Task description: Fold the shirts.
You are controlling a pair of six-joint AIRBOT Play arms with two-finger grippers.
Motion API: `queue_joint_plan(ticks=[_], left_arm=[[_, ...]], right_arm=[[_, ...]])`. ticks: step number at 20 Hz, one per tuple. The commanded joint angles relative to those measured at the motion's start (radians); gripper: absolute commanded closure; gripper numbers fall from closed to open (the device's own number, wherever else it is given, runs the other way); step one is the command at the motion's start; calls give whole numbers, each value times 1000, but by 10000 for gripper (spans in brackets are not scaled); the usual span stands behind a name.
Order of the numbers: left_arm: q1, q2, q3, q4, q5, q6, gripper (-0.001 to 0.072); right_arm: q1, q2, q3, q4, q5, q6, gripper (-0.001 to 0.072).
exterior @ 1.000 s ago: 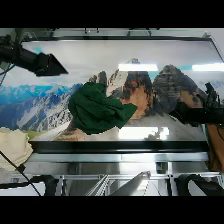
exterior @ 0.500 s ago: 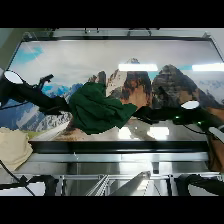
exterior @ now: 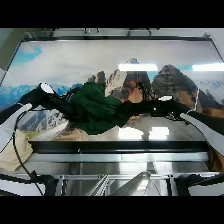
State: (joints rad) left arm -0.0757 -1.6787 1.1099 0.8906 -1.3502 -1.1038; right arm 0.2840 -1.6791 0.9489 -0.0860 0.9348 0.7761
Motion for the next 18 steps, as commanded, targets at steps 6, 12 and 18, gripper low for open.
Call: queue_joint_plan(ticks=[6,12,18], left_arm=[[31,56,286,-113,-328,22,704],[286,378,632,-429,-354,30,678],[454,579,721,-473,-323,32,678]], right_arm=[[-174,103,169,22,304,30,694],[-595,563,309,266,241,17,694],[-745,852,317,225,306,24,693]])
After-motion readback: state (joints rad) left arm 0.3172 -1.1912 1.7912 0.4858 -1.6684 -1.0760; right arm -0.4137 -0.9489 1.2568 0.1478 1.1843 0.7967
